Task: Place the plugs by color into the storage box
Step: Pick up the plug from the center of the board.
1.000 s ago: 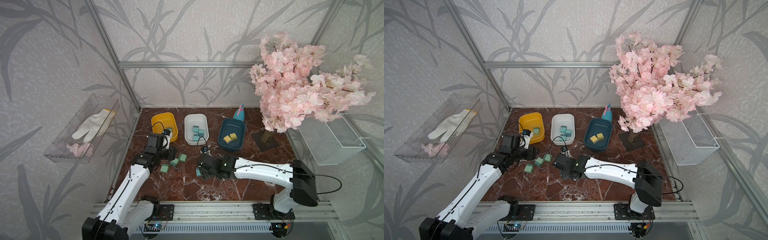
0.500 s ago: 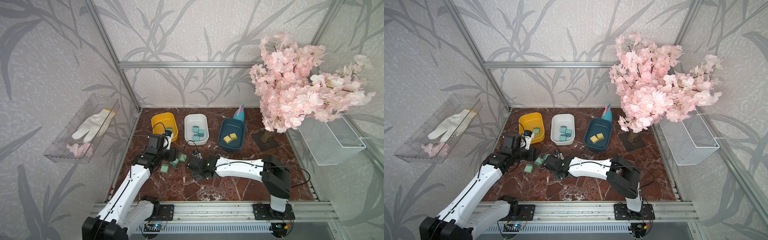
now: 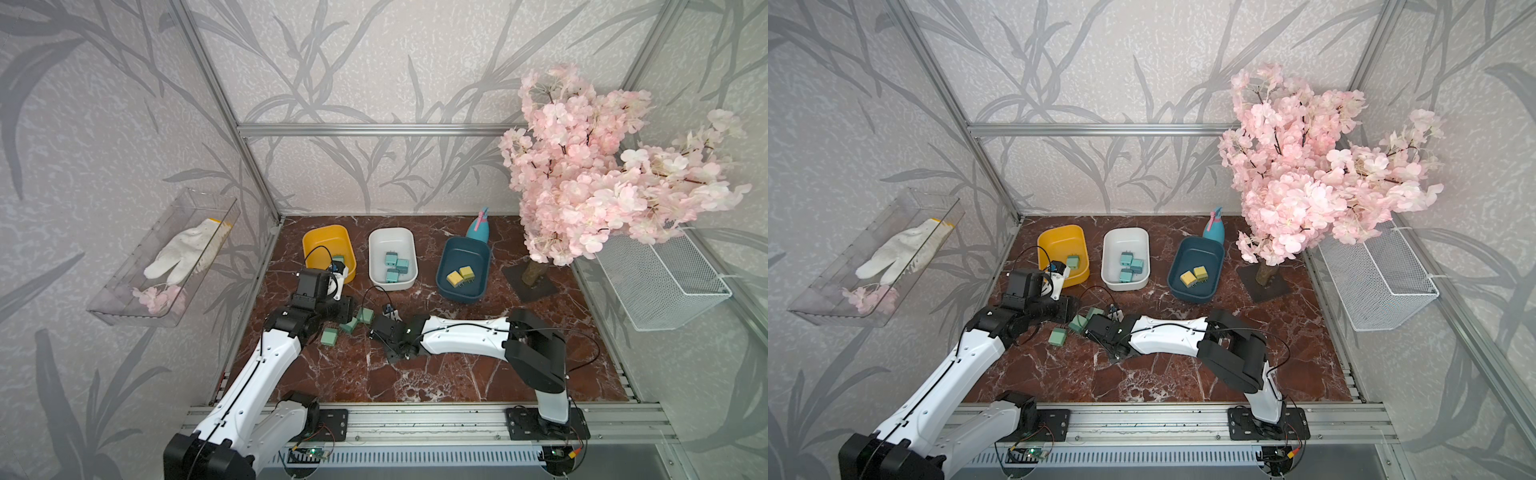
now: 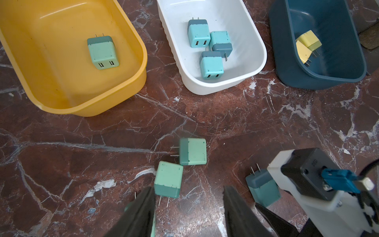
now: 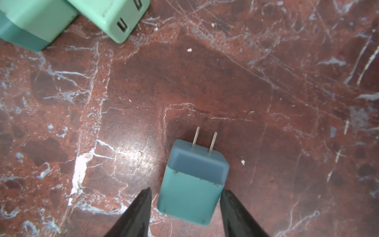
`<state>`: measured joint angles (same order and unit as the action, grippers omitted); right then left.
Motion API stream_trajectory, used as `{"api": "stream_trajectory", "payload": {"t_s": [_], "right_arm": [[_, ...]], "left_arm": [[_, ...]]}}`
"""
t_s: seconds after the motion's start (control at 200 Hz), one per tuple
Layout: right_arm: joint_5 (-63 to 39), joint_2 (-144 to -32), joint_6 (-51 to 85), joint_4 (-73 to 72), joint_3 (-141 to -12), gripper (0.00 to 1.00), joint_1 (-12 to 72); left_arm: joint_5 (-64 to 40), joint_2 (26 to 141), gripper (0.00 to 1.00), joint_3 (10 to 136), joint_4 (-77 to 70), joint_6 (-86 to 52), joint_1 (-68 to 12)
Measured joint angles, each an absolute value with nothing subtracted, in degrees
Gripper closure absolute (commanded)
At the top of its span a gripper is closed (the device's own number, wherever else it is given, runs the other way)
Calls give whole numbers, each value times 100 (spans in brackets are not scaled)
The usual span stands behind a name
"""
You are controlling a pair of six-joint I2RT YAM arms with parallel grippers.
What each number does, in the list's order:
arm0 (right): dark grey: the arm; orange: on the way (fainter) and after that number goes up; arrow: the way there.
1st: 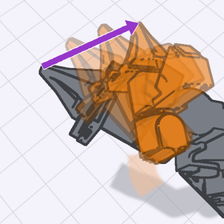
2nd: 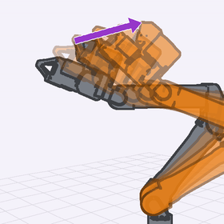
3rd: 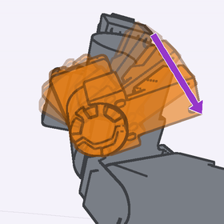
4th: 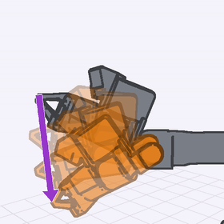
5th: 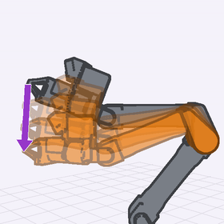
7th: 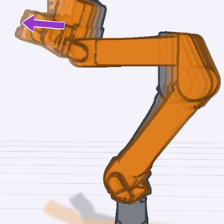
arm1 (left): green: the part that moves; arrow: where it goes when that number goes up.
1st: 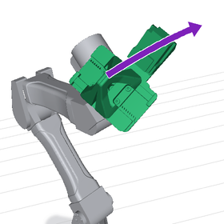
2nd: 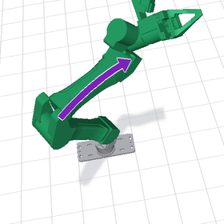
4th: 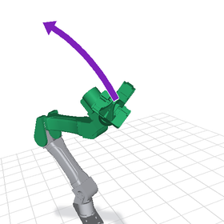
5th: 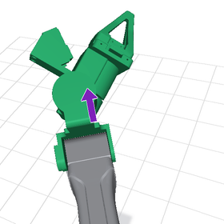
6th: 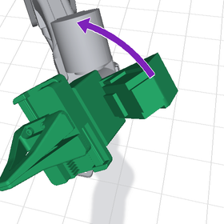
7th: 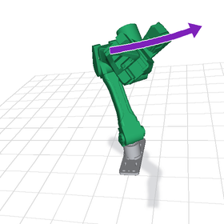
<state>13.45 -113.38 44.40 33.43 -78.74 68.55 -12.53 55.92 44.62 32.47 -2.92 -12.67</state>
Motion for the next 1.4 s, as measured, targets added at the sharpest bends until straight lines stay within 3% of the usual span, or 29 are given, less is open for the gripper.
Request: {"api": "stream_trajectory", "payload": {"t_s": [0.105, 0.205, 0.345, 0.805, 1.4], "right_arm": [[1347, -11338, 4449, 3321, -7870, 47, 6855], [1347, -11338, 4460, 3319, -7865, 37, 6853], [1345, -11351, 4464, 3323, -7870, 36, 6851], [1249, -11399, 4442, 3256, -7843, 57, 6851], [1181, -10481, 3682, 3667, -8042, 58, 6528]], "left_arm": [[-1245, 5592, 44, 4460, 3247, -270, -1267], [-1227, 5592, 44, 4460, 3247, -255, -1267], [-1223, 5592, 44, 4460, 3247, -255, -1271], [-1208, 5590, 43, 4407, 3212, -246, -1317], [-1507, 5502, 44, 4399, 3096, -213, -1350]]}}
